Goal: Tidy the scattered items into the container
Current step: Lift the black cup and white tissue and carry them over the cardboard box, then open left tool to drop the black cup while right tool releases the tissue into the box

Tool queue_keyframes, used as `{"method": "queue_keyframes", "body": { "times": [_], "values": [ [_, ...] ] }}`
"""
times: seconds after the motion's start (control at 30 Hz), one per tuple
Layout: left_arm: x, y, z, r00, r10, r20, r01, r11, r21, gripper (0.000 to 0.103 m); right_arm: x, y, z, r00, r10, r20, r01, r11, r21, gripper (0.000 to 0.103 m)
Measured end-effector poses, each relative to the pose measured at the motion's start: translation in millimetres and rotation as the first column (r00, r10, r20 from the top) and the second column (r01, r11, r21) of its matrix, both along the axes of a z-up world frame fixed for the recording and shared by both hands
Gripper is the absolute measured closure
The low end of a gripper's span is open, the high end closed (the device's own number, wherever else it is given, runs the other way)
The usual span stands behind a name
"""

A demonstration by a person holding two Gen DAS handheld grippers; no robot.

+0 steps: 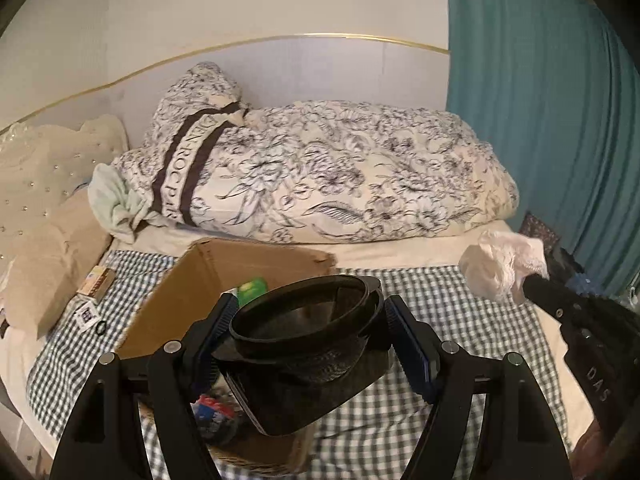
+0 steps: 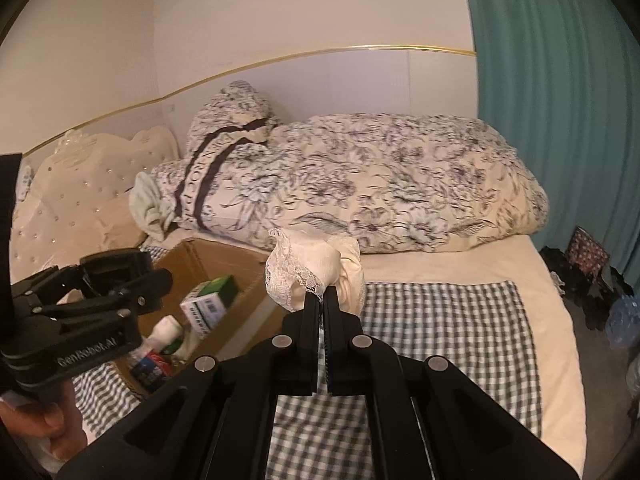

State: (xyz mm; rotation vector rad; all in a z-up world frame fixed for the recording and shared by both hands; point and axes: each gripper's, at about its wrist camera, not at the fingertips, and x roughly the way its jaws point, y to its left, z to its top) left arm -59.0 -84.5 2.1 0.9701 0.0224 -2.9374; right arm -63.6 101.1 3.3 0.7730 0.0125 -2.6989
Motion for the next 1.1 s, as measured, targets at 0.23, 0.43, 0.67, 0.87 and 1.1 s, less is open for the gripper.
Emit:
{"method": "queue_keyframes", "body": {
  "times": [0.23, 0.43, 0.67, 0.87, 1.1],
  "values": [
    [1.3, -56.3, -12.2, 0.995, 0.093, 0.029, -0.094, 0.995, 0.022, 0.027, -2.6, -36.9, 1.6, 0.998, 0.059, -0.003, -0.059, 0.998, 0.001, 0.101],
    [-3.7, -93.9, -17.0, 0.987, 0.159, 0.035, -0.16, 0.987, 0.025, 0.027, -8.7, -68.4, -2.7, 0.995, 0.102, 0.004, -0.102, 0.995, 0.007, 0.101],
    [-14.2, -109.0, -32.5, 0.984, 0.169, 0.06, -0.169, 0.986, 0.001, 0.028, -22.9, -101.7, -17.2, 0.989, 0.141, 0.036, -0.142, 0.99, 0.024, 0.101],
    [-21.9, -122.0, -56.8, 0.979, 0.171, 0.11, -0.171, 0.985, -0.01, 0.028, -36.6, -128.8, -27.3, 0.982, 0.178, 0.067, -0.181, 0.983, 0.042, 0.101],
    [-34.6, -138.0, -72.1, 0.974, 0.175, 0.146, -0.18, 0.983, 0.021, 0.029, -48.7, -159.6, -49.5, 0.968, 0.222, 0.121, -0.232, 0.97, 0.076, 0.101]
  ]
}}
